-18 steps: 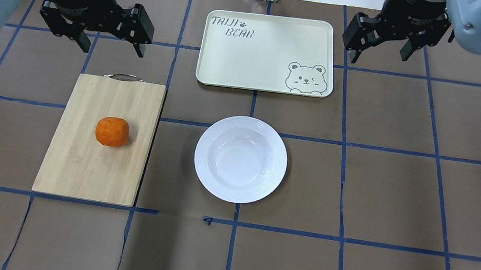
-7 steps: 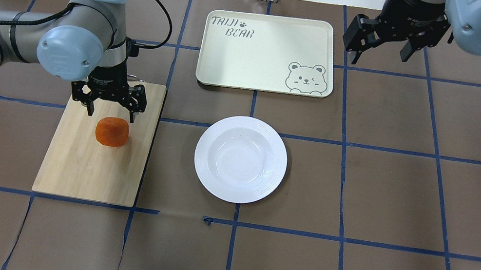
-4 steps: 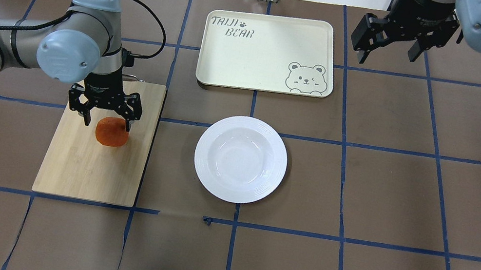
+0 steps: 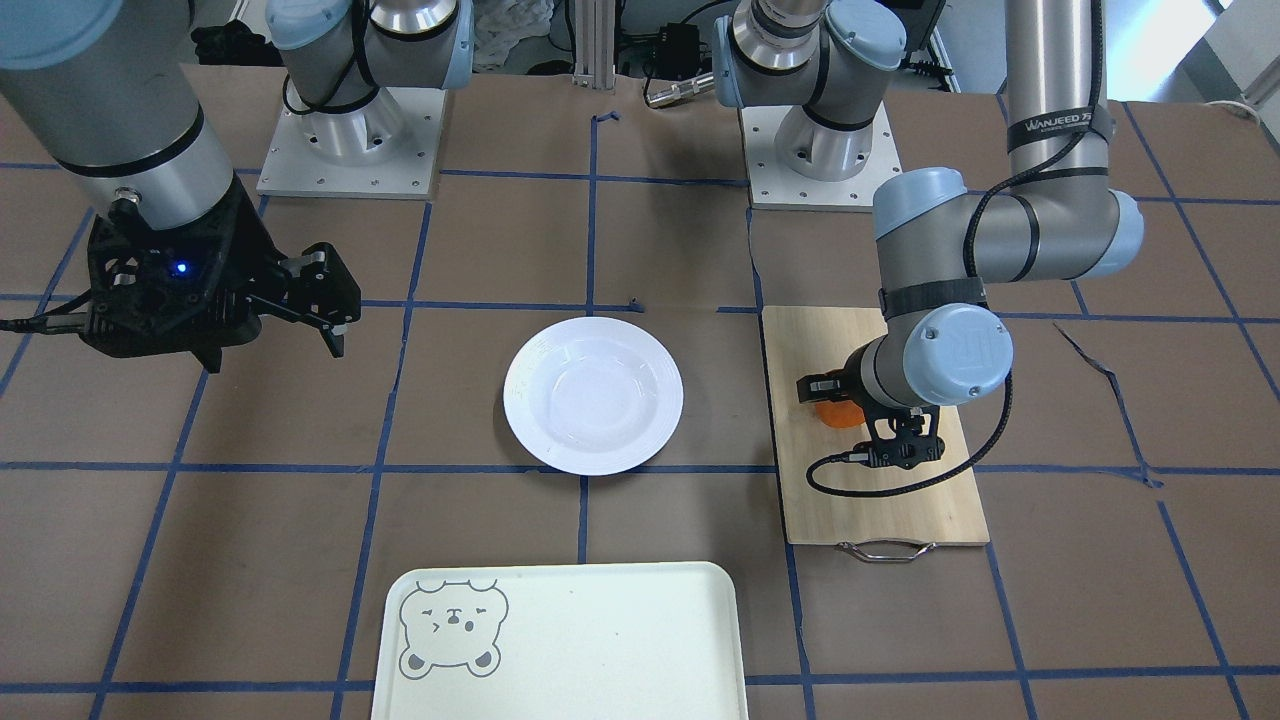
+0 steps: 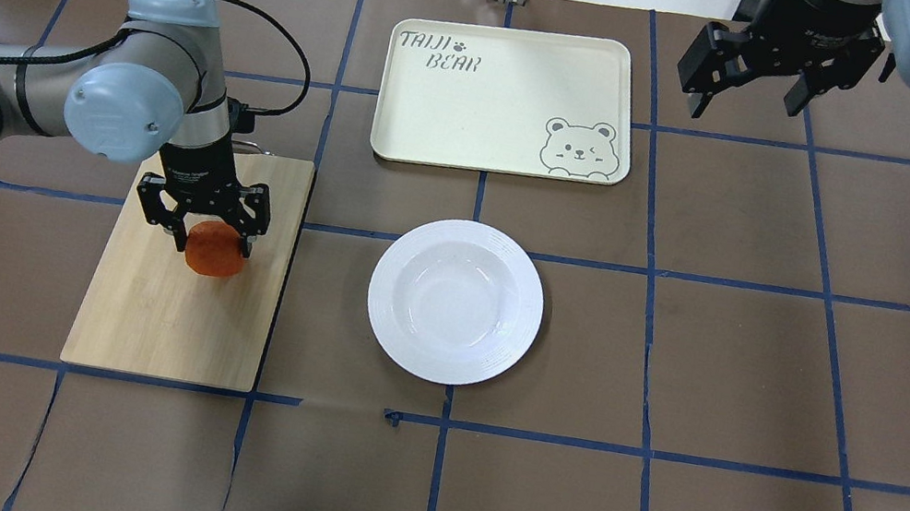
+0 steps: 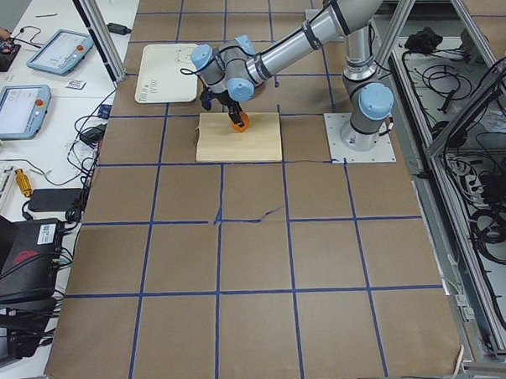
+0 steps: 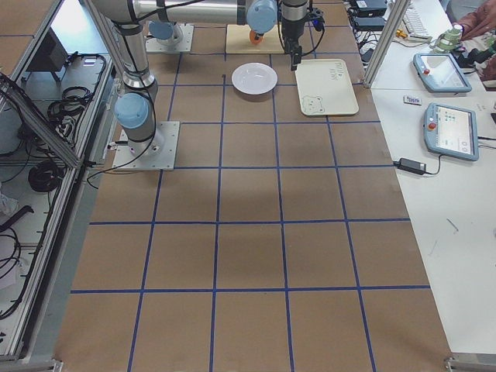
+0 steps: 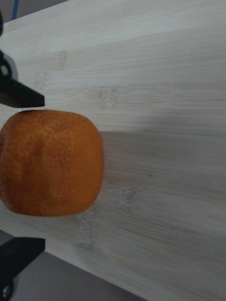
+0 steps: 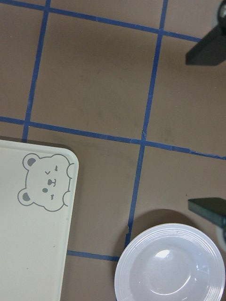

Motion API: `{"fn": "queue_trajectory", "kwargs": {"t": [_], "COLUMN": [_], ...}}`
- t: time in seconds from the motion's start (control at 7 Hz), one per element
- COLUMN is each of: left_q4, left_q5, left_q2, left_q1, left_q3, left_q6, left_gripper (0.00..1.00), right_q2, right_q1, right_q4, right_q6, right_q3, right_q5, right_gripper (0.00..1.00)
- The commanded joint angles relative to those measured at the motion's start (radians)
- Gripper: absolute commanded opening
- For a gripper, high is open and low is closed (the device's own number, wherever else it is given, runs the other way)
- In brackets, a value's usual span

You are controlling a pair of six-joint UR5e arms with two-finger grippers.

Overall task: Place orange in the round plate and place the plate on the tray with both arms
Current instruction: 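Close the left gripper on the orange and lift it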

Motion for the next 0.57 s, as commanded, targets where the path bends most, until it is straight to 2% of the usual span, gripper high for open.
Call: {"fn": "queue_trajectory", "kwargs": {"t": [0.0, 0.14, 0.29, 0.43], "left_q4": [0.01, -0.02, -0.066, -0.073], "left_q5": [-0.005, -0.078, -0.206, -0.232], "left_q2": [0.033, 0.062, 0.097, 0.115], "left_q1": [-0.019, -0.03, -0.065, -0.132], "left_q3": [0.019, 0.056, 0.076, 0.078], "left_q6": [-0.004, -0.01, -0.036, -0.137], "left_gripper": [0.05, 0.03, 0.03, 0.03], "right_q2": [0.0, 0.003, 0.001, 0.007], "right_q1": [-0.002, -0.002, -0.002, -0.002], "right_q4": [-0.001, -0.001, -0.001, -0.001], "right_q6": [-0.002, 0.001, 0.0, 0.0], "right_q3": [0.0, 0.0, 0.0, 0.0], "right_q5": [-0.002, 0.004, 0.0, 0.0], "right_gripper": [1.0, 1.0, 1.0, 1.0]}}
